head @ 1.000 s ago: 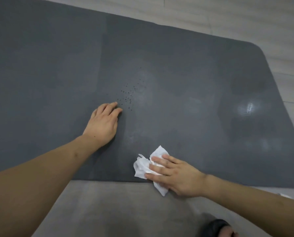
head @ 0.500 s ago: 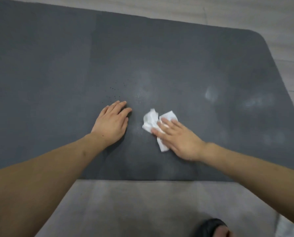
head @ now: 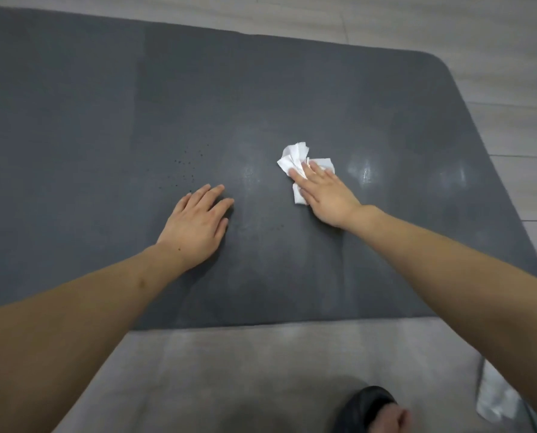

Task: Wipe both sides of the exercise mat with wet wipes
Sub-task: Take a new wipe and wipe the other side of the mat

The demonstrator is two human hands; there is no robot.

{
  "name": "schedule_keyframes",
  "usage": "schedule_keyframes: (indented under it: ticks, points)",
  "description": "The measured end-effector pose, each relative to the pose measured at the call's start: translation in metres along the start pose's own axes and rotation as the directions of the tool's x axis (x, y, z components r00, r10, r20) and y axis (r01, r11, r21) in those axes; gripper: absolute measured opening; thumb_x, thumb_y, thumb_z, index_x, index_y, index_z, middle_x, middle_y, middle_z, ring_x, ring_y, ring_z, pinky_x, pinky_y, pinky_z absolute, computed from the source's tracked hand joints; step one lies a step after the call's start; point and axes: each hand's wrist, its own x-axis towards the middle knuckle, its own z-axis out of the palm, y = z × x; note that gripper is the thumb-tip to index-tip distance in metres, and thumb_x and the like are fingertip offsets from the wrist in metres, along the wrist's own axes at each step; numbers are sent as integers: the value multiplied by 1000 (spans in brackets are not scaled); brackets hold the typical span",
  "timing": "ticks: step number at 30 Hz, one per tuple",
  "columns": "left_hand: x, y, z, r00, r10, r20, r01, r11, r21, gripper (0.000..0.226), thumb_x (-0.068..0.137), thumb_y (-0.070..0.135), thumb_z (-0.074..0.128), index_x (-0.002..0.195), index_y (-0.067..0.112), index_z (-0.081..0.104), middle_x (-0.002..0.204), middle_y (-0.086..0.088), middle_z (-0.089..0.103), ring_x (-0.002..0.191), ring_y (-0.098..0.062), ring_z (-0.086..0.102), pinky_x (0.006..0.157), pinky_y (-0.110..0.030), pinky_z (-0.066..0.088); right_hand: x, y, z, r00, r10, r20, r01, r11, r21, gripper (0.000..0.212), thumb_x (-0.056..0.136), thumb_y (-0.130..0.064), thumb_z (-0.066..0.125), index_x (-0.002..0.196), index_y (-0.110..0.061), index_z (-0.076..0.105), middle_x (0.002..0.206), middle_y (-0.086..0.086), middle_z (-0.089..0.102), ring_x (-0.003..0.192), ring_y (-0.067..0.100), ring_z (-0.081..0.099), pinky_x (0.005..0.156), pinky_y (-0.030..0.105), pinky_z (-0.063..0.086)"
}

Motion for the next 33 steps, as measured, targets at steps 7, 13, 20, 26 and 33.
schedule_keyframes:
  ticks: [7, 13, 20, 26, 33]
  points:
    - [-3, 10, 3, 1000, -8, 16, 9, 999, -52, 45, 105, 31, 39, 149, 22, 43, 164, -5, 28, 154, -28, 20, 124, -47, 21, -204, -20, 52, 833, -537, 133, 552, 823, -137, 69, 103, -23, 50, 165, -31, 20, 170, -2, 24, 160, 23, 9, 127, 47, 17]
    - [-8, 16, 10, 1000, -12, 26, 14, 999, -52, 45, 105, 30, 39, 149, 23, 43, 164, -3, 29, 153, -27, 20, 124, -47, 21, -119, 25, 30, 878, -456, 147, 470, 879, -76, 59, 106, -24, 35, 163, -31, 23, 168, 8, 27, 159, 21, 11, 126, 43, 16]
    - [-2, 16, 8, 998, -58, -9, 57, 991, -118, 44, 105, 24, 41, 148, 19, 44, 162, -5, 32, 153, -26, 23, 125, -45, 20, -41, 29, 9, 999, 53, 7, -53, 998, 46, 53, 113, -32, 24, 165, -31, 14, 173, 3, 12, 160, 20, 2, 128, 47, 9]
    - [-9, 5, 1, 996, -74, -54, 64, 985, -159, 43, 104, 19, 43, 147, 15, 47, 161, -8, 35, 152, -27, 25, 126, -44, 19, -126, -38, 45, 995, -100, 12, 100, 995, 12, 57, 107, -30, 26, 164, -25, 22, 169, 7, 26, 159, 30, 12, 127, 49, 14]
    - [-44, -53, -12, 977, -188, -100, 169, 970, -172, 42, 103, 17, 44, 145, 14, 50, 159, -9, 38, 151, -28, 28, 125, -45, 20, -105, -151, 55, 884, -462, 76, 465, 884, -46, 55, 111, -30, 31, 165, -29, 17, 172, -1, 18, 160, 25, 2, 129, 45, 5]
